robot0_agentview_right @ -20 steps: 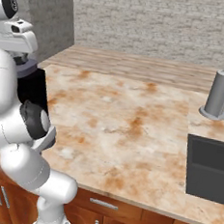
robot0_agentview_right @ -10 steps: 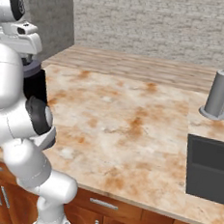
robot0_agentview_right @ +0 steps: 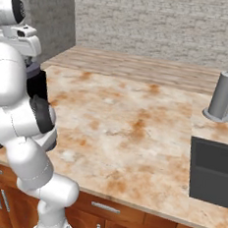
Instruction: Grab the lime and lemon from the fridge, place them in the blender, close the lid, and turn on the blender to create a marinade.
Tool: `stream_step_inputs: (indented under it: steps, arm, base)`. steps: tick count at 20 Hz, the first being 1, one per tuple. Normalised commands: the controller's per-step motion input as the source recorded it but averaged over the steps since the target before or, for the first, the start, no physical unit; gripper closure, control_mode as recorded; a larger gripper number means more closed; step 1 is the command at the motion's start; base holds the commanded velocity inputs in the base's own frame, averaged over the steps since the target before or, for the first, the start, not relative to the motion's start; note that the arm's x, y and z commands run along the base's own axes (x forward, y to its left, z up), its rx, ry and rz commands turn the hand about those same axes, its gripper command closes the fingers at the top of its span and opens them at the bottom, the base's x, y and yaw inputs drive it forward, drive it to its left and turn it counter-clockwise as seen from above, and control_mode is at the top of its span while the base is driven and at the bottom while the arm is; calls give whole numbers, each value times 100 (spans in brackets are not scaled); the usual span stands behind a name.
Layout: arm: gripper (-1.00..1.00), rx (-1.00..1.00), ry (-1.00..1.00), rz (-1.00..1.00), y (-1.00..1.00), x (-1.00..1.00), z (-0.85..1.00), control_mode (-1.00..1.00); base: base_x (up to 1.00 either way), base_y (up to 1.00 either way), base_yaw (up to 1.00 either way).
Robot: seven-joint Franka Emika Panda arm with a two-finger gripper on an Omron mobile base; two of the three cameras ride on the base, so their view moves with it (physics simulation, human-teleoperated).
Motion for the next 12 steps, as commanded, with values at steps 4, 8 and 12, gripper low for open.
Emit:
stream_step_inputs:
  steps: [4,8,12]
  arm:
    - [100,0,0,0,0,31,-12,-100]
    - [100,0,0,0,0,31,-11,-100]
    - [100,0,0,0,0,11,-16,-100]
  base:
    - [0,0,0]
    - [0,0,0]
    - [0,0,0]
